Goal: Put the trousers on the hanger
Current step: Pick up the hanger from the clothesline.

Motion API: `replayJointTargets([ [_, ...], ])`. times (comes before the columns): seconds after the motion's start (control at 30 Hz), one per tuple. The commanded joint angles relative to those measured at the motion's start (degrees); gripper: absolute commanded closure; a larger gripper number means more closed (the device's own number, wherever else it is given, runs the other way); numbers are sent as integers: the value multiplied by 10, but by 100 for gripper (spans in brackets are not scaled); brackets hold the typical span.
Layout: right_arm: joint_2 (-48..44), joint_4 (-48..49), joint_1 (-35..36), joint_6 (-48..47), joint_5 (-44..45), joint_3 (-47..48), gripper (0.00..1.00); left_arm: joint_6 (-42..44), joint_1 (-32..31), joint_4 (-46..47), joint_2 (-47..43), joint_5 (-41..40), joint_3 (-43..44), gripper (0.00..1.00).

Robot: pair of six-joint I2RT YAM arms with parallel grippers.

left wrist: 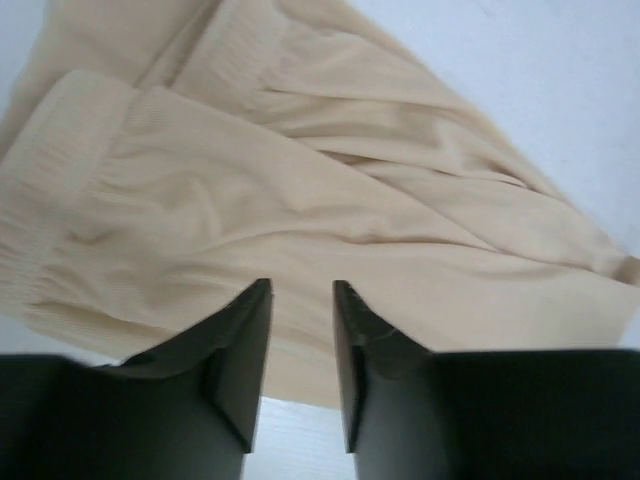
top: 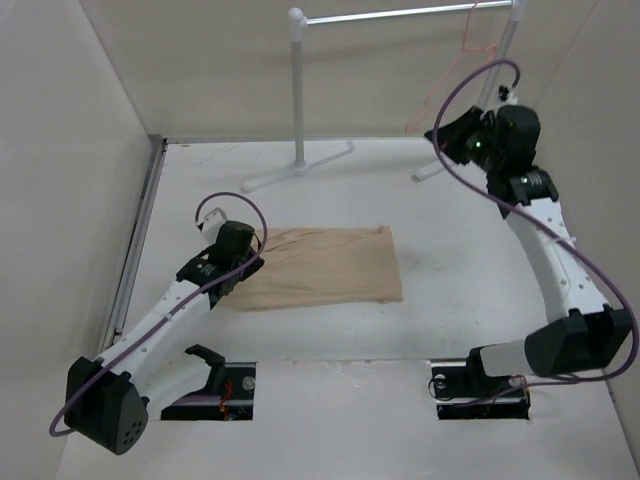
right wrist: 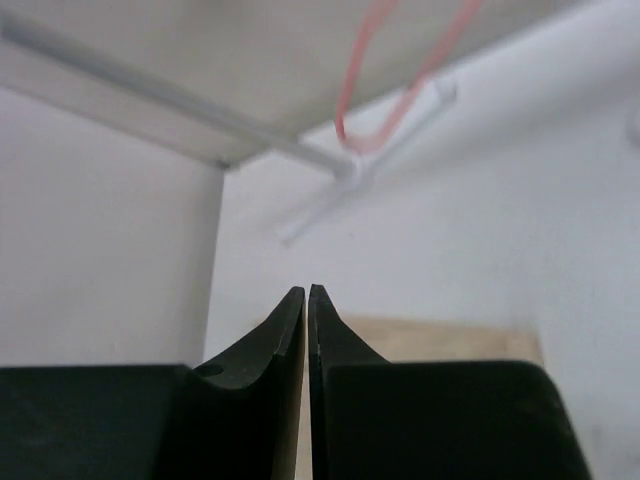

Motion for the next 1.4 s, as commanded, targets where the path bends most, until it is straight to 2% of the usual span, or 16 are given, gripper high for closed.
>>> replayJointTargets([
  [0.0,74,17,-43,-29,-7,130,88,-1,-45,-16,-9,-2,24,80],
  [0.07,123,17,-64,-28,-1,198,77,-11,-78,-17,-9,-10,24,88],
  [0.13,180,13,-77,-26,-10,266,60,-28,-106,-18,-8,-24,22,90],
  [0.2,235,5,-82,-26,-23,330,48,-43,-125,-19,-6,-32,20,89],
  [0.3,309,-13,-83,-30,-59,415,44,-57,-134,-20,3,-32,18,86],
  [0.37,342,-20,-84,-33,-73,451,45,-63,-133,-20,7,-30,17,85],
  [0.5,387,-21,-84,-32,-98,498,57,-67,-132,-20,14,-30,19,84],
  [0.57,389,-15,-84,-29,-105,497,69,-69,-131,-20,15,-29,21,84],
  [0.63,386,-11,-81,-34,-105,494,70,-69,-129,-20,19,-29,25,83],
  [0.7,382,-2,-81,-40,-107,489,83,-69,-128,-20,23,-29,29,83],
  [0.8,364,13,-75,-52,-106,481,90,-67,-128,-19,29,-29,36,83],
  [0.93,332,15,-68,-66,-105,483,91,-62,-127,-17,31,-23,50,73],
  [1.0,310,7,-65,-72,-102,478,91,-55,-126,-18,31,-17,66,63],
  [1.13,268,-17,-59,-73,-98,427,91,-38,-120,-16,30,-9,102,50],
  [1.27,197,-21,-46,-85,-82,309,90,-15,-121,-13,39,12,162,48],
  [1.37,137,-24,-37,-85,-69,209,90,14,-132,-7,66,32,239,49],
])
